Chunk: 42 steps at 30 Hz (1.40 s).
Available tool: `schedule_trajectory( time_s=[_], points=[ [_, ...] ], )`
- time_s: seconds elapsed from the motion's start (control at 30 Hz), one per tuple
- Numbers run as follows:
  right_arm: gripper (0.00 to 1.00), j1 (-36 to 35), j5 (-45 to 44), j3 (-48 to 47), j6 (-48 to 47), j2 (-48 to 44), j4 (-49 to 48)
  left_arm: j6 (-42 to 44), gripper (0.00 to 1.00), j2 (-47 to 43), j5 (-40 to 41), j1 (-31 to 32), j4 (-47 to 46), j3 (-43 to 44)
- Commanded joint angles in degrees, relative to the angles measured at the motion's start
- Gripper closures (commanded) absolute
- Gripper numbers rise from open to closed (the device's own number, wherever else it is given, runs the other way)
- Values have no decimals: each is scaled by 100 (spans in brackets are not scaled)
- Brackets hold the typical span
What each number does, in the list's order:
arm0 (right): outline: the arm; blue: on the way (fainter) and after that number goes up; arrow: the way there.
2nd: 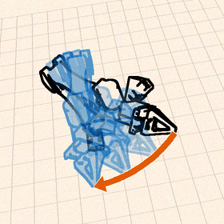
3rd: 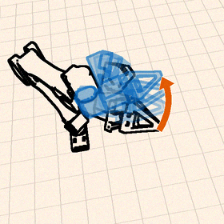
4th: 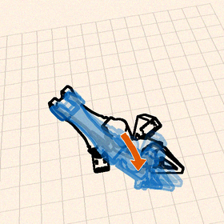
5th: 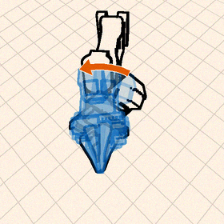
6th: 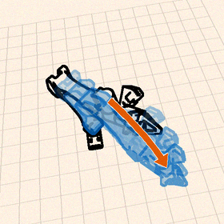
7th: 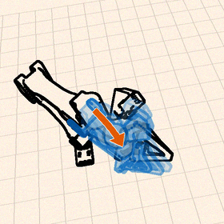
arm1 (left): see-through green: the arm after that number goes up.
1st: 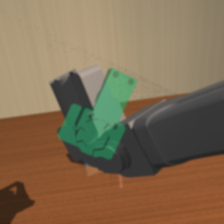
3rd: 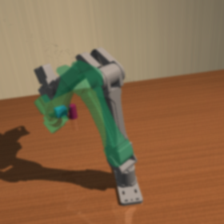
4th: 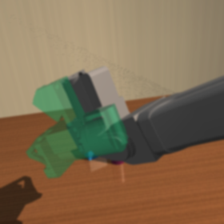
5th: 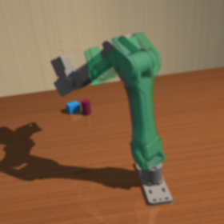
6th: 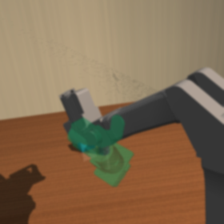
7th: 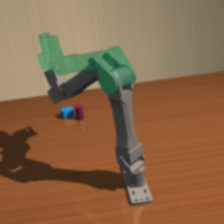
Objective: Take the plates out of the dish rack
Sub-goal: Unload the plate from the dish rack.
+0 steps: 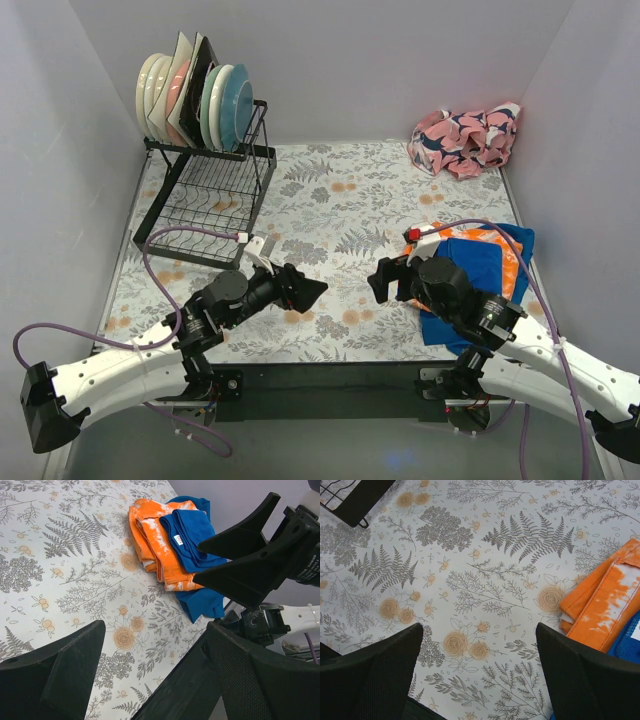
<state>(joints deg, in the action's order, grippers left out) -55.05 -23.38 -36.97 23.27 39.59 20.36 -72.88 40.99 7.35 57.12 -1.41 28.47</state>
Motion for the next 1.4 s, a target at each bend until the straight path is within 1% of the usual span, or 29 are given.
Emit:
schedule_trajectory(
  time_s=[0.0,0.1,0.2,0.23,0.27,0.3,0.33,0.4,0.43,0.47,0.53,0.57,0.63,0.67,0.73,0.77,0.8,0.83,0.87,0.93,1.03,1.1,1.17,1.2,1.23,1.37],
  points=[
    [2,-24,61,-276,-112,-101,-252,116,20,-100,20,1,35,334],
    [2,-24,44,-249,-112,-241,-278,239,20,5,161,1,115,623],
    [2,-24,236,-144,-217,-452,-357,625,20,391,309,1,527,1045],
    [2,-24,315,-31,-252,-592,-496,713,20,514,397,1,632,1456],
    [2,-24,447,58,-287,-663,-602,966,20,628,468,-8,781,1669],
    [2,-24,535,119,-296,-733,-699,1108,20,925,634,-17,826,1914],
    [2,-24,632,181,-323,-856,-891,1231,20,1067,723,-43,887,2395],
    [2,-24,886,304,-384,-953,-1007,1495,20,1584,776,-402,1264,3100],
    [3,-24,966,305,-393,-1023,-1034,1505,20,1753,602,-613,1423,3825],
    [3,-24,1019,322,-384,-1050,-1051,1488,20,1876,305,-1163,1650,4129],
    [3,-24,1238,392,-358,-1138,-1139,1391,20,2087,-458,-1746,1714,4621],
    [3,-24,1396,488,-358,-1147,-1253,1391,20,2158,-550,-2183,1740,5007],
    [3,-24,1537,559,-358,-1182,-1324,1338,20,2455,-612,-2581,1880,5474],
    [3,-24,1590,594,-358,-1182,-1341,1312,20,2579,-726,-2966,1986,5851],
    [4,-24,1748,638,-358,-1182,-1359,1155,20,2764,-1059,-3381,2013,6082],
    [4,-24,1827,656,-375,-1191,-1359,1058,20,2939,-1504,-3879,1952,6161],
    [4,-24,1845,682,-375,-1226,-1385,926,20,3019,-1753,-4171,1934,6249],
    [4,-24,1863,691,-384,-1226,-1403,525,21,3107,-2033,-4487,1830,6267],
    [4,-24,1880,709,-384,-1243,-1394,321,21,3264,-2706,-5143,1741,6250],
    [5,-24,1898,726,-393,-1261,-1421,38,22,3450,-3203,-5631,1522,6145],
    [5,-24,1889,726,-402,-1235,-1430,186,25,3731,-3521,-5704,1521,6092],
    [5,-24,1898,726,-446,-1217,-1438,265,29,3898,-3714,-5704,1460,6048],
    [6,-24,1881,718,-463,-1191,-1438,353,32,4004,-3689,-5704,1398,6048],
    [6,-24,1872,709,-455,-1173,-1438,397,32,4091,-3628,-5704,1398,6074],
    [6,-24,1872,709,-446,-1165,-1456,441,32,4136,-3636,-5878,1372,6126],
    [6,-24,1907,726,-411,-1077,-1517,626,32,4312,-3601,-5879,1319,6363]
  ],
)
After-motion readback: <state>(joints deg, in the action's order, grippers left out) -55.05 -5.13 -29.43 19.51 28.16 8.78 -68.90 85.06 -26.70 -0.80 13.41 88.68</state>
